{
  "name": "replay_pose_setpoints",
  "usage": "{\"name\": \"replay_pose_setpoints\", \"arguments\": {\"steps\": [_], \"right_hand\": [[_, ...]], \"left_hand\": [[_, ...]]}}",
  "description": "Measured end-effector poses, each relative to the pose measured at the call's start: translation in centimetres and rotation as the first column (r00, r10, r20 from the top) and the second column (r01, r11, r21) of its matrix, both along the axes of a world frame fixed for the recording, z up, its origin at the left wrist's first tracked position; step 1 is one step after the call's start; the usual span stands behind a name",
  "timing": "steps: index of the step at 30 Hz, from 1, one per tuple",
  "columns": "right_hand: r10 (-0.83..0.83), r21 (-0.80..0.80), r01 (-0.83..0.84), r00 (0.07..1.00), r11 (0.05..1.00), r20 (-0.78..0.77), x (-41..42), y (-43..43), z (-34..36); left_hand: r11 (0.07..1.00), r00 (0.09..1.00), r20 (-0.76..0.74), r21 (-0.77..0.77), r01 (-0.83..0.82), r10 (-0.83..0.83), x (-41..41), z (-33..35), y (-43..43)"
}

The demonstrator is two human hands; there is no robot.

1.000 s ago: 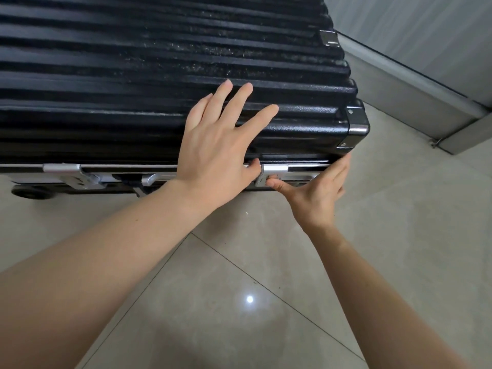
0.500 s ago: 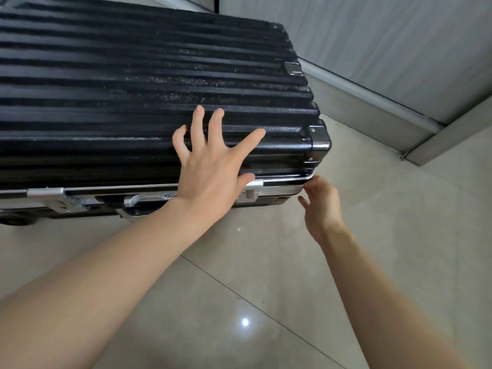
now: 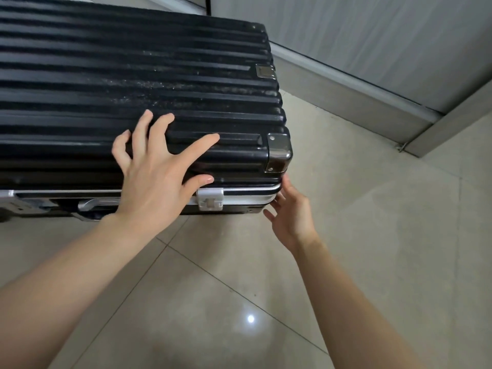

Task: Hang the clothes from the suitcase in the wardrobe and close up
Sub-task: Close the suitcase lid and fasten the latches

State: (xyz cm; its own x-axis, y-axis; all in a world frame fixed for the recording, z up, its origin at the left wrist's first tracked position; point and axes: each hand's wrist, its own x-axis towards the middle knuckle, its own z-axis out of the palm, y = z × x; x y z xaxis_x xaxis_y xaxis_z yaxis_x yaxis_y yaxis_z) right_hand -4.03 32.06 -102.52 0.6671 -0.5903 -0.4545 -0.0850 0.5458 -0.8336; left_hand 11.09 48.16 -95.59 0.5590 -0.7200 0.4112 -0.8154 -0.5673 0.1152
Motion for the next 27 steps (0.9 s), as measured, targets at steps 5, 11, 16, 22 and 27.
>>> {"name": "replay_pose_setpoints", "arguments": {"steps": [5,11,16,22,27], "right_hand": [[-0.063,-0.118,0.06,0.998,0.991,-0.024,0.9,0.8,0.3],[-0.164,-0.282,0.153,0.986,0.947,-0.014,1.6,1.1,-0.1],[-0.239,-0.403,0.205,0.97,0.892,-0.036,2.7,0.8,-1.2],[-0.332,-0.449,0.263,0.94,0.854,-0.079,3.9,0.5,-1.7],[-0.473,-0.601,0.358,0.88,0.714,-0.038,3.6,3.5,-0.3]], "left_hand": [[1.0,1.0,-0.008,-0.013,-0.013,0.013,0.2,0.0,-0.7],[0.999,1.0,0.01,-0.049,-0.011,0.011,0.5,-0.2,-1.2],[0.998,0.999,0.032,-0.068,-0.003,0.006,1.3,-0.5,-1.0],[1.0,0.992,0.123,-0.008,-0.018,0.018,1.2,-1.7,-0.5],[0.998,0.993,0.115,-0.053,0.039,-0.033,0.8,-2.0,-0.3]]}}
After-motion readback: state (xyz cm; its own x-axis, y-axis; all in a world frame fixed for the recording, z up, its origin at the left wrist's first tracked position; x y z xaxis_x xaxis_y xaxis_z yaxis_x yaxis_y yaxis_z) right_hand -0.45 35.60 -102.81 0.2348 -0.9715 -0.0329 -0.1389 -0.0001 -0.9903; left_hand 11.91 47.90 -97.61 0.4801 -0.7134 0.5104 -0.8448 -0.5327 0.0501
